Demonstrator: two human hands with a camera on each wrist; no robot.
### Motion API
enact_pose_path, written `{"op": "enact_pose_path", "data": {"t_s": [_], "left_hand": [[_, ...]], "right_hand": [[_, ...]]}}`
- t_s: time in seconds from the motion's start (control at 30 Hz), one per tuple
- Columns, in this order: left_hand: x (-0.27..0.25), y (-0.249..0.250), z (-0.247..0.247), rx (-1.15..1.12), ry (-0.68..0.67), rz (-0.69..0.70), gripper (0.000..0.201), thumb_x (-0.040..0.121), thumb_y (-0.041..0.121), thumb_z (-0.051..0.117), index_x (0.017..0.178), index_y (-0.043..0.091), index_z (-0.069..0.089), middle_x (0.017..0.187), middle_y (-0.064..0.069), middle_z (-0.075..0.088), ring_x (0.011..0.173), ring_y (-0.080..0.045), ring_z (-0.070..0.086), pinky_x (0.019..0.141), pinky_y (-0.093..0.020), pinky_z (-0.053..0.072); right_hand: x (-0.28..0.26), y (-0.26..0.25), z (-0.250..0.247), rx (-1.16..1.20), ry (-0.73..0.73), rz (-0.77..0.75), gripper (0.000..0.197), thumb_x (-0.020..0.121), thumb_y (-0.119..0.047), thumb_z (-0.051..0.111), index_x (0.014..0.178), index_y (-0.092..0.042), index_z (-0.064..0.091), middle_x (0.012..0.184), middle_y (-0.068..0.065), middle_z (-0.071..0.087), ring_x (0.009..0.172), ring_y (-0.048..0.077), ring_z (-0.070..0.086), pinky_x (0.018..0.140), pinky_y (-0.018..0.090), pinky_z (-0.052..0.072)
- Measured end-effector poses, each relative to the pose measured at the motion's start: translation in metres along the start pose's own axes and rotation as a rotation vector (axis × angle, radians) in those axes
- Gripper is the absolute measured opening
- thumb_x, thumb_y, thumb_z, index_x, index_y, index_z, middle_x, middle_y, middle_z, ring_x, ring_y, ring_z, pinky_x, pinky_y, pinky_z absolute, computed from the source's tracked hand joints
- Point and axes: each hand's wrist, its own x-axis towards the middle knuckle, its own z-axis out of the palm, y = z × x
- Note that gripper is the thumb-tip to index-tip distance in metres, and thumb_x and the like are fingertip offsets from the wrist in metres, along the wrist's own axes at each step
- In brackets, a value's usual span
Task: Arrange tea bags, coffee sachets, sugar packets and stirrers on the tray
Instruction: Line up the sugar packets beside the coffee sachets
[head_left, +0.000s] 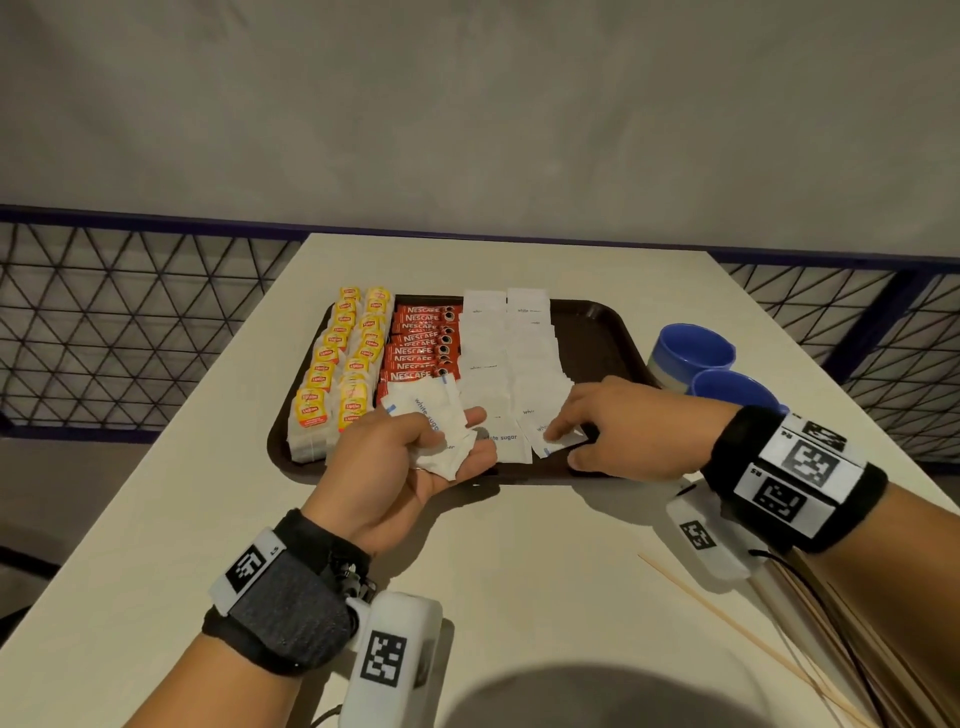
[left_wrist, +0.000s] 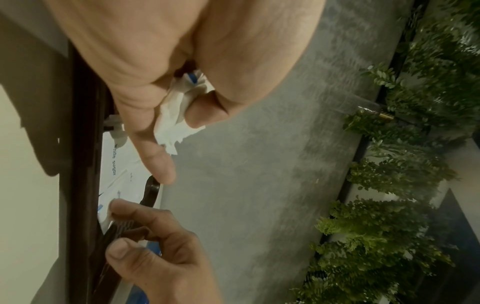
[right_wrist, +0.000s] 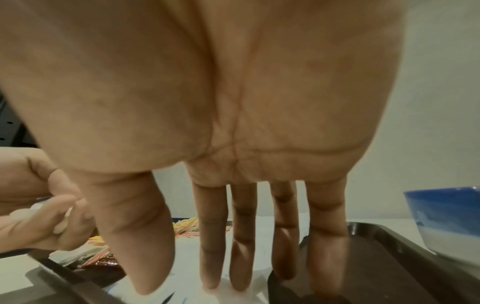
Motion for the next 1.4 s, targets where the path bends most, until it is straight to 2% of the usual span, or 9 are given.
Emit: {"op": "enact_pose_path", "data": {"t_s": [0.13,0.3,0.4,0.6,0.87,1.0,1.1,1.3,1.4], "left_hand": [[0.001,0.003,-0.004,-0.015,0.024,0.022,0.042,0.096,-0.015,0.033,0.129,0.002,0.053,0.119,-0.032,0.07,0.11,-0.051,0.068,0.082,-0.053,0.064],[0.001,0.006,-0.007,0.025,0.076,-0.006,0.036,0.092,-0.018,0.035,0.113,-0.001,0.059,0.115,-0.035,0.066,0.118,-0.051,0.064,0.079,-0.059,0.062],[0.0,0.006,-0.007,0.065,0.072,-0.023,0.036,0.091,-0.018,0.036,0.111,-0.002,0.06,0.107,-0.031,0.067,0.115,-0.052,0.065,0.079,-0.059,0.062],[0.002,0.005,-0.009,0.066,0.081,-0.02,0.036,0.091,-0.018,0.037,0.114,-0.003,0.06,0.103,-0.029,0.067,0.087,-0.042,0.073,0.079,-0.057,0.063],[0.002,0.004,-0.007,0.051,0.111,-0.005,0.036,0.092,-0.019,0.039,0.112,0.001,0.06,0.115,-0.029,0.068,0.113,-0.051,0.067,0.079,-0.059,0.061],[0.002,0.007,-0.008,0.0,0.04,0.057,0.043,0.095,-0.018,0.036,0.127,0.001,0.057,0.127,-0.031,0.066,0.114,-0.051,0.067,0.087,-0.057,0.06],[-0.001,0.006,-0.007,0.058,-0.101,0.06,0.046,0.099,-0.016,0.041,0.14,0.003,0.051,0.127,-0.024,0.07,0.111,-0.048,0.069,0.092,-0.056,0.059],[-0.009,-0.003,0.0,0.262,-0.256,0.022,0.047,0.094,-0.01,0.061,0.138,0.006,0.056,0.115,-0.025,0.072,0.098,-0.043,0.074,0.068,-0.038,0.065],[-0.012,-0.004,0.002,0.311,-0.263,0.013,0.043,0.091,-0.009,0.065,0.131,0.004,0.061,0.106,-0.023,0.073,0.086,-0.039,0.075,0.056,-0.033,0.062]], "right_hand": [[0.0,-0.003,-0.001,0.03,0.048,0.01,0.042,0.101,-0.039,0.059,0.143,-0.037,0.057,0.136,-0.014,0.051,0.128,0.011,0.04,0.111,0.032,0.038],[-0.002,-0.018,0.006,0.084,0.044,-0.049,0.025,0.1,-0.038,0.06,0.121,-0.034,0.073,0.107,-0.017,0.055,0.107,0.008,0.048,0.089,0.023,0.04],[0.0,-0.027,0.011,0.029,0.024,-0.049,0.029,0.101,-0.039,0.058,0.122,-0.028,0.075,0.1,-0.012,0.054,0.102,0.013,0.048,0.089,0.03,0.046],[0.003,-0.034,0.014,0.036,0.022,-0.055,0.029,0.099,-0.039,0.059,0.118,-0.023,0.074,0.105,-0.001,0.054,0.099,0.019,0.053,0.095,0.043,0.052],[0.006,-0.037,0.011,0.041,0.014,-0.053,0.027,0.098,-0.04,0.059,0.116,-0.026,0.073,0.103,-0.003,0.054,0.1,0.018,0.051,0.094,0.043,0.053],[0.001,-0.037,0.005,0.198,0.154,-0.066,0.026,0.1,-0.034,0.062,0.124,-0.03,0.071,0.103,-0.007,0.064,0.089,0.012,0.061,0.081,0.022,0.051],[-0.007,-0.041,0.003,0.487,0.339,-0.088,0.017,0.099,-0.033,0.066,0.116,-0.035,0.07,0.099,-0.01,0.067,0.082,0.01,0.064,0.072,0.019,0.052],[-0.01,-0.051,0.005,0.812,0.51,-0.142,0.029,0.087,-0.04,0.08,0.112,-0.037,0.066,0.095,-0.005,0.071,0.081,0.022,0.071,0.074,0.034,0.063],[-0.01,-0.052,0.008,0.861,0.506,-0.163,0.029,0.085,-0.023,0.086,0.108,-0.03,0.07,0.087,0.004,0.072,0.071,0.019,0.069,0.073,0.033,0.064]]}}
